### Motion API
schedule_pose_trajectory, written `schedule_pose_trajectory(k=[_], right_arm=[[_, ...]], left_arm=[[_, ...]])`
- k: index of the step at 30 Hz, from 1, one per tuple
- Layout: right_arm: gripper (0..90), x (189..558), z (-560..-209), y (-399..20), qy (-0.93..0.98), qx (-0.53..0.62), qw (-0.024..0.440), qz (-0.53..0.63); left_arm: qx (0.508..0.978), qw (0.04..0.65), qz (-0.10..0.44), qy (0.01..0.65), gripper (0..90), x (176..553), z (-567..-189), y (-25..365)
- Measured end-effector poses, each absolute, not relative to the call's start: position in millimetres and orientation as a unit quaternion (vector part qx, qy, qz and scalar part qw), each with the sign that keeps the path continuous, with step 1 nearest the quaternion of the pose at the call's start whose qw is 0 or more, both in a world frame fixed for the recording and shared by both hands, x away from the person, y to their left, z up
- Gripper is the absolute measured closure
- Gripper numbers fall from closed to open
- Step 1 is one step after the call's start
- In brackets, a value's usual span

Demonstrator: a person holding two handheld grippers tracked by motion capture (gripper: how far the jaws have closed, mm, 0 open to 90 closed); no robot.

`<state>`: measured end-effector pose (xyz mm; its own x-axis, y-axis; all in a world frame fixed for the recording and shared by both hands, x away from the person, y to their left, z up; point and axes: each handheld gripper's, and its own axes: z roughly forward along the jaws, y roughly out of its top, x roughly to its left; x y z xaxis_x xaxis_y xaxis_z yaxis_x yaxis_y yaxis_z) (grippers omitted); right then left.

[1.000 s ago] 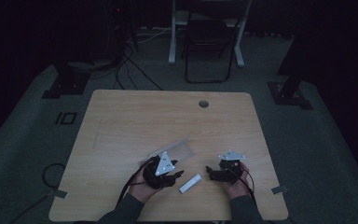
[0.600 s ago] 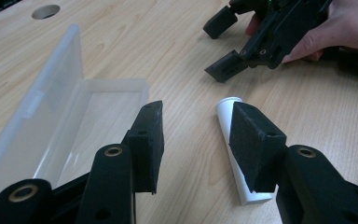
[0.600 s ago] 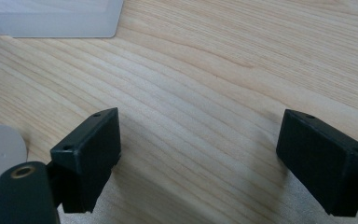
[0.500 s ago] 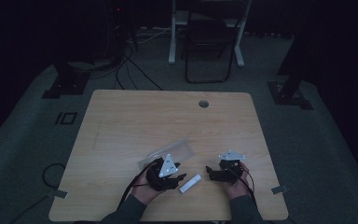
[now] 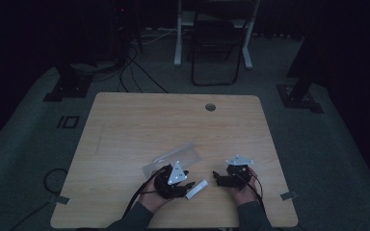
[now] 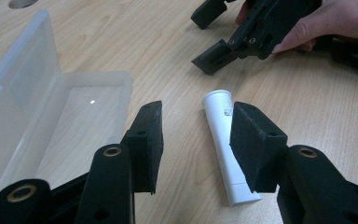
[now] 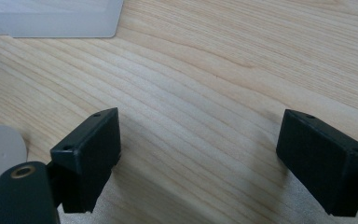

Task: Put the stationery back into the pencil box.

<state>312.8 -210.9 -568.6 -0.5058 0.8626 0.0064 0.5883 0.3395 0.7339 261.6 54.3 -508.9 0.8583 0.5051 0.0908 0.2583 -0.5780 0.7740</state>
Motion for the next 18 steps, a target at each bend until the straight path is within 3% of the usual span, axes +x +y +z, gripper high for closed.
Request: schedule_pose_trajectory(k=[18], right_arm=[[13.5, 312.8, -568.6, -210.9, 0.794, 0.457, 0.197, 0.349]], left_arm=[[0.882, 0.396, 0.139, 0.212, 54.0, 260.1, -518.7, 44.7]])
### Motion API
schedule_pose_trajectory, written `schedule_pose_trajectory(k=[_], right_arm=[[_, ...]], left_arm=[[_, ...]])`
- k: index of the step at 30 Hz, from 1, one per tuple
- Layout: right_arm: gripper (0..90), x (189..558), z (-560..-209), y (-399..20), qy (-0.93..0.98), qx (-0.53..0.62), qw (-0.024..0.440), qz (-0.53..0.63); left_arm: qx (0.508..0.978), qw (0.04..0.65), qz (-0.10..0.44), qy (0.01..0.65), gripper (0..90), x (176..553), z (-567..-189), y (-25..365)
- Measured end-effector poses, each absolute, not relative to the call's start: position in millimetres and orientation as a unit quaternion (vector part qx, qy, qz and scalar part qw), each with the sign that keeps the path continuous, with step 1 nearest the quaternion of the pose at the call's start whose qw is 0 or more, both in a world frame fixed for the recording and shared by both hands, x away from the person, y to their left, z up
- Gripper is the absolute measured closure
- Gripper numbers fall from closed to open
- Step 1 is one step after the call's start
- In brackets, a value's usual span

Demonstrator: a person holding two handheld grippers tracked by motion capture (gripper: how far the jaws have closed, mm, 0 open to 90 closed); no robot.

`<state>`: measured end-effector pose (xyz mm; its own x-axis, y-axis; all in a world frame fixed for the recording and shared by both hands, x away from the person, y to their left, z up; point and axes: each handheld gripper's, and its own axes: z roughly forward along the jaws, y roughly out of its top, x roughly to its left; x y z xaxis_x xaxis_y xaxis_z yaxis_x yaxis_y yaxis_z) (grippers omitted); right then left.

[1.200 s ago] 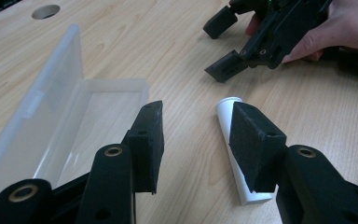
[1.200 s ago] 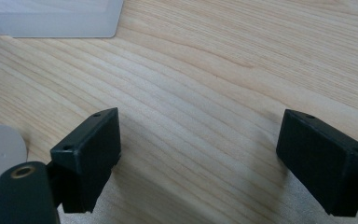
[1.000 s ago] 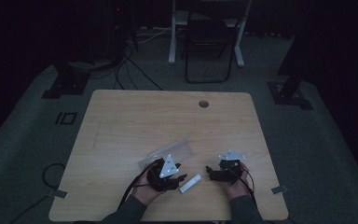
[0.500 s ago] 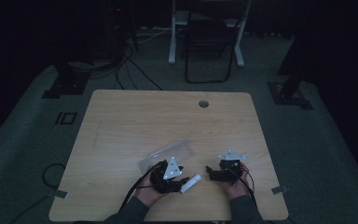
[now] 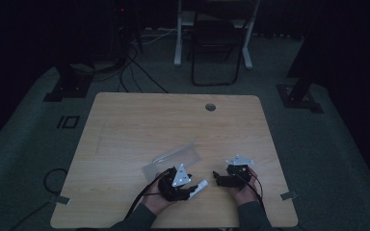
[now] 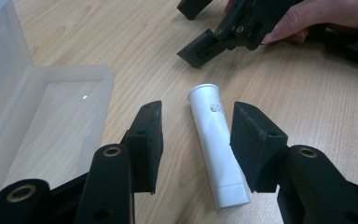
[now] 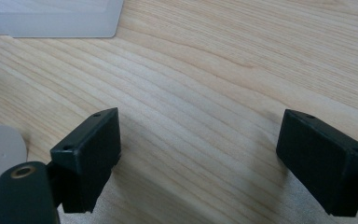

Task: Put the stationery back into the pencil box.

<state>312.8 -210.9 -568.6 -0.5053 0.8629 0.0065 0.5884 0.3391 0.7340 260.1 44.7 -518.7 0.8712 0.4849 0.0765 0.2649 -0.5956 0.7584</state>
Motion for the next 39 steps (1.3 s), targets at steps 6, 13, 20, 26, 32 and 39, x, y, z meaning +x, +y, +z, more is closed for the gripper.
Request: schedule_pose_trajectory(k=[6, 13, 20, 26, 32, 39], right_arm=[[13.5, 313, -569, -211, 0.794, 0.457, 0.197, 0.349], [13.5, 313, -569, -211, 0.794, 0.457, 0.197, 0.349], [13.4, 313, -569, -211, 0.794, 0.457, 0.197, 0.349], [13.5, 313, -569, -211, 0.794, 0.457, 0.197, 0.349], [13.5, 313, -569, -211, 0.795, 0.456, 0.197, 0.349], [13.5, 313, -569, -211, 0.795, 0.457, 0.197, 0.349]], left_arm=[[0.883, 0.396, 0.136, 0.211, 54.0, 260, -520, 43], [0.886, 0.393, 0.131, 0.208, 53.9, 258, -523, 40], [0.89, 0.389, 0.124, 0.205, 54.0, 258, -528, 35], [0.892, 0.384, 0.121, 0.204, 54.0, 258, -531, 33], [0.896, 0.376, 0.116, 0.205, 54.0, 258, -537, 32], [0.902, 0.362, 0.115, 0.205, 57.0, 259, -544, 31]])
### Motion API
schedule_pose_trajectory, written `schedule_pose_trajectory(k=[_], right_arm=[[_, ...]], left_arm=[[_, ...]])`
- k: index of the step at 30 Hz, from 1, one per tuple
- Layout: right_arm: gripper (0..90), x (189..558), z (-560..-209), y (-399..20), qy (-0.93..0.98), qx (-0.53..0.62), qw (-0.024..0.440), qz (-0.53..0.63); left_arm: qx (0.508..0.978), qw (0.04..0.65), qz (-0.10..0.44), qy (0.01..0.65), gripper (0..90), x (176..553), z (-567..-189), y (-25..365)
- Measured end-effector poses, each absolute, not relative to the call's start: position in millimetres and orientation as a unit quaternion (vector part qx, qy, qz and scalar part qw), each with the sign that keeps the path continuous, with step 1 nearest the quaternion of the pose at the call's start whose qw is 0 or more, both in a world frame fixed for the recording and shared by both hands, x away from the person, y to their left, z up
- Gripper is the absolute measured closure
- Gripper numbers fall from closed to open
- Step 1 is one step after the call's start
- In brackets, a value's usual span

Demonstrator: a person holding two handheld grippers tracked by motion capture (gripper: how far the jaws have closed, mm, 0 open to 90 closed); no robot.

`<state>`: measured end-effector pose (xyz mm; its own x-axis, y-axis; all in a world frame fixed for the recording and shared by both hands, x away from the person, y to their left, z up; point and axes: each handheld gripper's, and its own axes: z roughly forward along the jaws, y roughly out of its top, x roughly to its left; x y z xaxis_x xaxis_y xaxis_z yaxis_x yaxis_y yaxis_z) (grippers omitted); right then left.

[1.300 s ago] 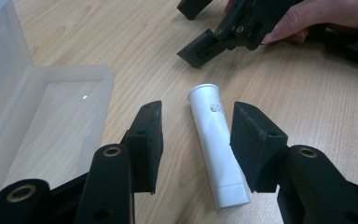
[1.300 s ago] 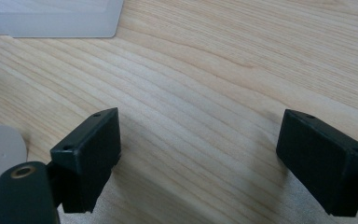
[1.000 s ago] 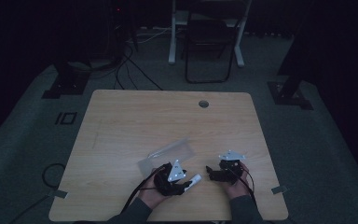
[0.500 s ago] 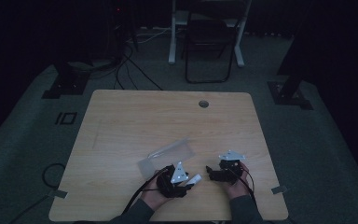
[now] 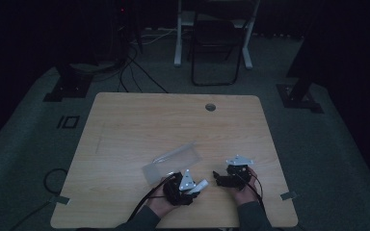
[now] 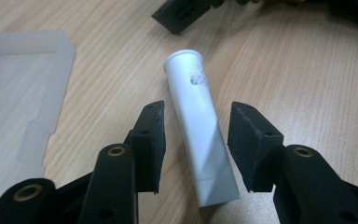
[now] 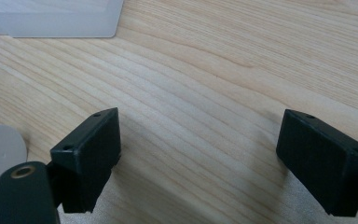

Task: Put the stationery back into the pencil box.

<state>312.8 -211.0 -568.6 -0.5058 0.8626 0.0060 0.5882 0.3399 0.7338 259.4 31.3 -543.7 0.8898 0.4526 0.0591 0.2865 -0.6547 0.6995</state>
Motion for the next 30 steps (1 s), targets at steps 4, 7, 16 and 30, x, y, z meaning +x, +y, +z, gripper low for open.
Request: schedule_pose_trajectory(k=[4, 7, 16, 30], right_arm=[[13.5, 312.8, -568.6, -211.0, 0.795, 0.457, 0.197, 0.349], [13.5, 312.8, -568.6, -210.9, 0.794, 0.457, 0.197, 0.349], [13.4, 312.8, -568.6, -210.9, 0.794, 0.457, 0.197, 0.349], [13.5, 312.7, -568.6, -210.9, 0.794, 0.457, 0.197, 0.349]], left_arm=[[0.906, 0.354, 0.112, 0.204, 59.5, 260.2, -546.2, 30.5], [0.908, 0.348, 0.116, 0.203, 63.0, 260.7, -547.7, 30.0], [0.911, 0.338, 0.112, 0.206, 68.5, 263.3, -550.8, 30.6], [0.913, 0.336, 0.102, 0.208, 68.5, 267.1, -551.4, 29.3]])
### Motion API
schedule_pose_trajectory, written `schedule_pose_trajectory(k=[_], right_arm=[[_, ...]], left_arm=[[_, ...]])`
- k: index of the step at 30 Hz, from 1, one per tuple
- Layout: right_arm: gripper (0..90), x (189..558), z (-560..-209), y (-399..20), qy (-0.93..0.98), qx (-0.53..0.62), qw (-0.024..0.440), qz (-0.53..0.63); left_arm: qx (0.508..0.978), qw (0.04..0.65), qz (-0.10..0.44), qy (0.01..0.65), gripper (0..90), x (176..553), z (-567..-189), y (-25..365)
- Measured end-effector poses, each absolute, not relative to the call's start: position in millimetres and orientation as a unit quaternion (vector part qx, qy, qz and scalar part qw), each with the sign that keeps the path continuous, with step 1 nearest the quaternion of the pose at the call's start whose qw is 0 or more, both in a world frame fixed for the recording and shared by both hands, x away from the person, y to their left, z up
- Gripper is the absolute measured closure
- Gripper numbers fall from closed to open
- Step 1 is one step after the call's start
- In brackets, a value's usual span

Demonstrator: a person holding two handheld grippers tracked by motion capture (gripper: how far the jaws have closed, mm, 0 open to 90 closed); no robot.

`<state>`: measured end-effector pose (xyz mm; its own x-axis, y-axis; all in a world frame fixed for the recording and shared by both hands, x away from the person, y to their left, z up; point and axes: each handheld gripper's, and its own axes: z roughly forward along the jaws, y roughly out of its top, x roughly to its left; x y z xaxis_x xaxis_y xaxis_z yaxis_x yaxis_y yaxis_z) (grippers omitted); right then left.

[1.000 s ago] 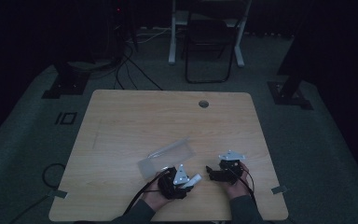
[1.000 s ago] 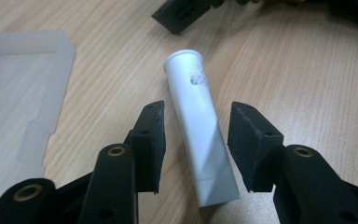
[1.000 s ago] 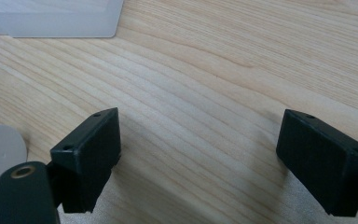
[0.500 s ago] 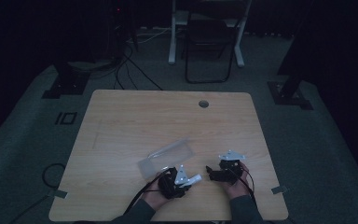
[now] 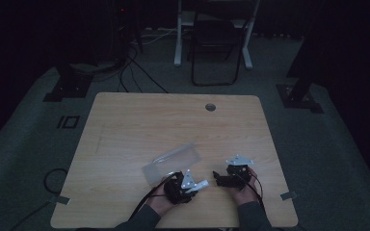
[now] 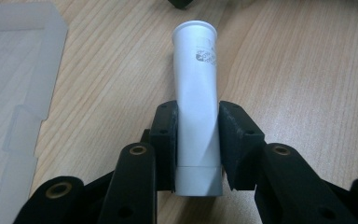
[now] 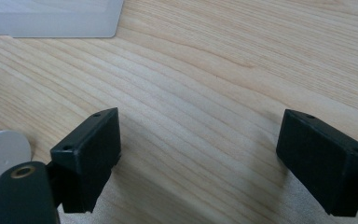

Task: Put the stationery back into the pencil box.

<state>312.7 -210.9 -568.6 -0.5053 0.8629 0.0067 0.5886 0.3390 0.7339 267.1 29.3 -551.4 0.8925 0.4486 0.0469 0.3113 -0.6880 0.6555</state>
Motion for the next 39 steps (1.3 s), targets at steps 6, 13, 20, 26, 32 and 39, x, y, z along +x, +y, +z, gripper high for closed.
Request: schedule_pose_trajectory(k=[6, 13, 20, 26, 32, 39], right_arm=[[13.5, 313, -569, -211, 0.794, 0.457, 0.197, 0.349], [13.5, 313, -569, -211, 0.794, 0.457, 0.196, 0.349], [13.5, 313, -569, -211, 0.794, 0.457, 0.197, 0.349], [13.5, 313, -569, -211, 0.794, 0.457, 0.197, 0.349], [13.5, 313, -569, -211, 0.794, 0.457, 0.196, 0.349], [13.4, 313, -569, -211, 0.794, 0.457, 0.197, 0.349]], left_arm=[[0.913, 0.337, 0.105, 0.204, 70.2, 267, -552, 29], [0.912, 0.341, 0.116, 0.199, 70.8, 265, -552, 29], [0.906, 0.355, 0.12, 0.198, 70.9, 264, -547, 32], [0.905, 0.358, 0.124, 0.195, 70.9, 262, -543, 32], [0.903, 0.363, 0.127, 0.192, 70.9, 260, -539, 32], [0.901, 0.368, 0.13, 0.188, 70.9, 259, -534, 33]])
